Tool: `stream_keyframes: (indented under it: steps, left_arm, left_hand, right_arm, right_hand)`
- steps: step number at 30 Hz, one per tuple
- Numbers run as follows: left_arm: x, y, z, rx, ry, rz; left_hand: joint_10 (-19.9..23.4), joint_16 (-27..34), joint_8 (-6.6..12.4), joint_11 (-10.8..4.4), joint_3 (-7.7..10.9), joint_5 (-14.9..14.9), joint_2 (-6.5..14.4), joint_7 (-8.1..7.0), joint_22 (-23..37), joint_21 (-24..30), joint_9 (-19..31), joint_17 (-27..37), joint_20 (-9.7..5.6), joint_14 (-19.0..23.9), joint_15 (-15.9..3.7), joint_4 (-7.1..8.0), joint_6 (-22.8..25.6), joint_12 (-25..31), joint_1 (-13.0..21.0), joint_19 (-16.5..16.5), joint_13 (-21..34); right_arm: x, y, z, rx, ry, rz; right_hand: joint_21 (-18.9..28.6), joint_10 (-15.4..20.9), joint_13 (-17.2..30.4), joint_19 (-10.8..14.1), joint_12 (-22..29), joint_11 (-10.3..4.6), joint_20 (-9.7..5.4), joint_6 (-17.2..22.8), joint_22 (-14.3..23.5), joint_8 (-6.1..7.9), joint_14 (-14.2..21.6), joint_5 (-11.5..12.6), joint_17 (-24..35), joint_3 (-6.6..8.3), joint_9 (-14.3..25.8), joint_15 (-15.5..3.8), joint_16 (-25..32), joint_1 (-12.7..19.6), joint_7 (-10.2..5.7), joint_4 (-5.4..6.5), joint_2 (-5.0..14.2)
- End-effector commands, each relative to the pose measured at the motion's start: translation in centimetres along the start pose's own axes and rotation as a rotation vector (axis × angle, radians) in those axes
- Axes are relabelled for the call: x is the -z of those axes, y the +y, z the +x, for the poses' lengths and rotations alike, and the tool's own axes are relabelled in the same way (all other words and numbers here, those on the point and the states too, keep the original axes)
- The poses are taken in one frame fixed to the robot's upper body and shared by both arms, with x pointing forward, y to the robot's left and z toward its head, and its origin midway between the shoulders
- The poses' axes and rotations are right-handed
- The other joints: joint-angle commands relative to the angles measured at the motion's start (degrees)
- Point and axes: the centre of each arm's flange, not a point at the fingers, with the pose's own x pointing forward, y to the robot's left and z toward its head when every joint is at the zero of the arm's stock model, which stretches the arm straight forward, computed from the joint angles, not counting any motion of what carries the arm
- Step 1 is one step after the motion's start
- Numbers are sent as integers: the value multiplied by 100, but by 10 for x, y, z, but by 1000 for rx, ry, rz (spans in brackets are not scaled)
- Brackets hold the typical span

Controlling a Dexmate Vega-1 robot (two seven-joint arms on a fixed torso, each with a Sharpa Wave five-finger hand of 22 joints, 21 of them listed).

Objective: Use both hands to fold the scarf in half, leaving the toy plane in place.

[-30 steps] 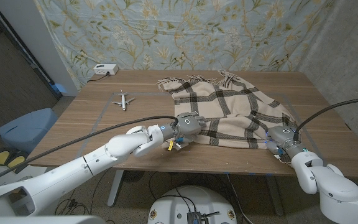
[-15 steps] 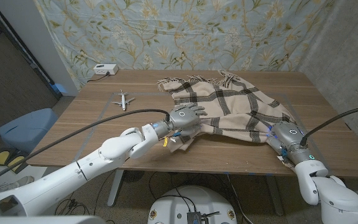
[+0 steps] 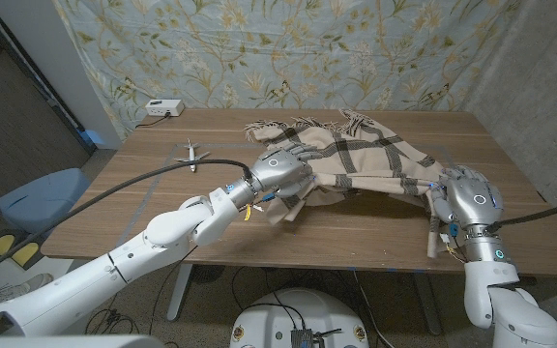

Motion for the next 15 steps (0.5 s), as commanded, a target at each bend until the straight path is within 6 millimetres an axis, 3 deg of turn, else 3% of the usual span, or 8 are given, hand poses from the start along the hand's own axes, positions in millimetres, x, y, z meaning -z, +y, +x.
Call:
stream_keyframes:
  steps: [1,15]
  left_arm:
    - [8,28,-5,-112,16,-38]
    - [18,66,-3,-257,7,-100]
  left_hand:
    - [6,49,119,5,54,63,-22,25,28,44,154,33,9,32,43,64,-92,-7,-43,39,28]
    - [27,70,416,-21,169,132,-7,93,49,107,610,67,-17,31,48,260,-388,4,-66,61,67]
  right_arm:
    - [9,-20,-10,212,79,-24]
    - [-1,-48,-1,439,33,-57]
  right_hand:
    - [51,-1,32,11,-22,-16,-241,-58,19,77,58,49,39,24,69,-945,32,-43,-27,68,9]
    - [148,-81,129,125,-26,-131,-324,-382,45,308,105,174,156,21,402,-982,46,-141,-177,304,12]
